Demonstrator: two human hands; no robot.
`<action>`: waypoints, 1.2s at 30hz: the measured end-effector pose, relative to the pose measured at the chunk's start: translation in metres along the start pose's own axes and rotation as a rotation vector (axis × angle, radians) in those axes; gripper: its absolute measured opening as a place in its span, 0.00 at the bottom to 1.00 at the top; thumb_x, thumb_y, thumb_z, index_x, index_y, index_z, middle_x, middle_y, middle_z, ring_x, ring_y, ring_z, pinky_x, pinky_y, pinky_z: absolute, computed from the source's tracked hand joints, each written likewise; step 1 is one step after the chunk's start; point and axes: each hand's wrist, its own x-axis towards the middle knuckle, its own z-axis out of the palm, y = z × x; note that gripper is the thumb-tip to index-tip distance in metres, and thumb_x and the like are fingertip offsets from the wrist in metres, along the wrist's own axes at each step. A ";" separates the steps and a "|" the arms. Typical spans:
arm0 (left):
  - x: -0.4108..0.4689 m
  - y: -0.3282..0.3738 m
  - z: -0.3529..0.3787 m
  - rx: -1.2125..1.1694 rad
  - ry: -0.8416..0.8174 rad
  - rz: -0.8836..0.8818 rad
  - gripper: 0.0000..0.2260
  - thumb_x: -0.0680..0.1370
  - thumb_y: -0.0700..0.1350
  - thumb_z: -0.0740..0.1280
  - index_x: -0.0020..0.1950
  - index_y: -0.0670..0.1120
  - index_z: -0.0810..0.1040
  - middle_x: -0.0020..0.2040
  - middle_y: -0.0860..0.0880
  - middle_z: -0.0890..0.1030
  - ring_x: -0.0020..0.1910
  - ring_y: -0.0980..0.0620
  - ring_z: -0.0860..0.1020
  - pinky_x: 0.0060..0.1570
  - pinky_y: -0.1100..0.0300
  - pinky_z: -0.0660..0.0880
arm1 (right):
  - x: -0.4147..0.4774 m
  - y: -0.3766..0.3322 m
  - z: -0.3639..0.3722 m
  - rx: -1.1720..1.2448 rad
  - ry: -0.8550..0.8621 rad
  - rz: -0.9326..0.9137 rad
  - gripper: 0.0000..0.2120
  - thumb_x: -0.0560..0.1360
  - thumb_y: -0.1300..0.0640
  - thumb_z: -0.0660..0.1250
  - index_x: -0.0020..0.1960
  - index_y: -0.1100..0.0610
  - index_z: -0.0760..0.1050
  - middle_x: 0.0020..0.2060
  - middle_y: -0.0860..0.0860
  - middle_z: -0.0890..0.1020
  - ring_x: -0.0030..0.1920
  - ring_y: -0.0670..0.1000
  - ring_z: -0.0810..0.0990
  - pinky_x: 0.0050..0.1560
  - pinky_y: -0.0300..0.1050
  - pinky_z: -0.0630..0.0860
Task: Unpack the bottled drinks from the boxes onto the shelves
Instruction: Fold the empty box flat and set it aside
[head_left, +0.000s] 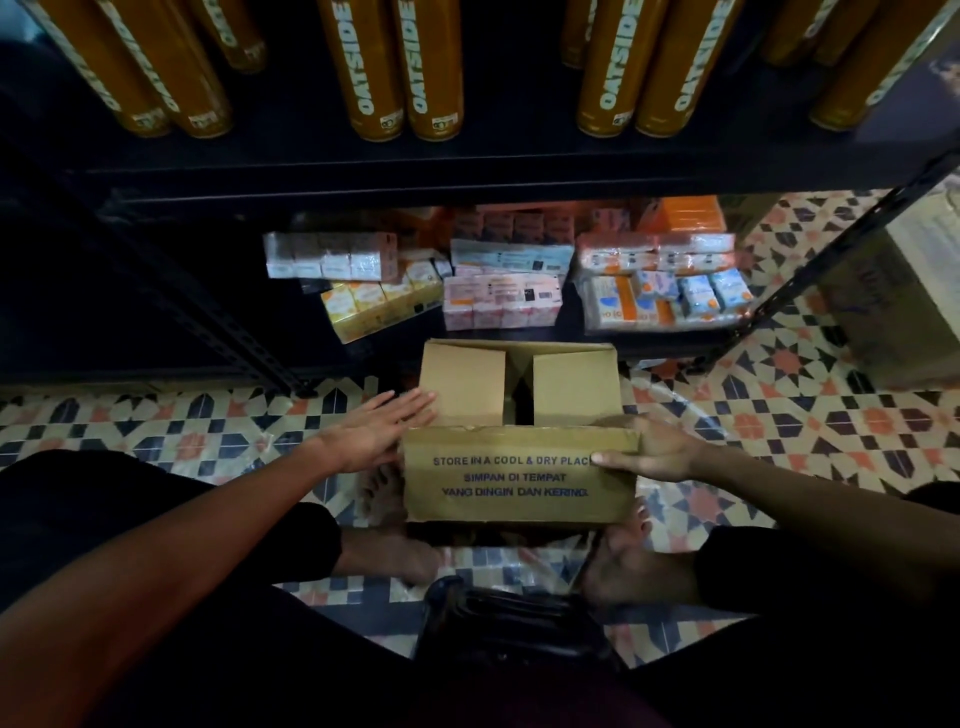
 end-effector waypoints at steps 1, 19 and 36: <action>0.002 -0.002 -0.004 -0.007 -0.013 -0.034 0.37 0.82 0.54 0.62 0.82 0.51 0.42 0.82 0.51 0.40 0.80 0.53 0.38 0.78 0.53 0.45 | 0.000 -0.004 -0.003 -0.040 0.023 -0.028 0.28 0.75 0.39 0.72 0.70 0.50 0.75 0.64 0.48 0.79 0.65 0.50 0.77 0.62 0.36 0.70; 0.112 0.010 -0.034 -0.932 0.317 -1.105 0.25 0.83 0.60 0.55 0.64 0.40 0.76 0.62 0.37 0.78 0.62 0.37 0.76 0.58 0.50 0.72 | 0.078 -0.041 -0.006 0.502 0.714 0.456 0.27 0.83 0.42 0.58 0.72 0.62 0.71 0.66 0.62 0.77 0.65 0.62 0.76 0.64 0.52 0.71; 0.086 -0.005 -0.045 -1.320 0.337 -0.959 0.06 0.79 0.43 0.70 0.54 0.42 0.82 0.47 0.48 0.82 0.41 0.56 0.78 0.38 0.63 0.74 | 0.089 -0.014 -0.025 0.806 0.560 0.428 0.02 0.74 0.59 0.71 0.43 0.56 0.80 0.44 0.58 0.84 0.46 0.58 0.83 0.48 0.52 0.81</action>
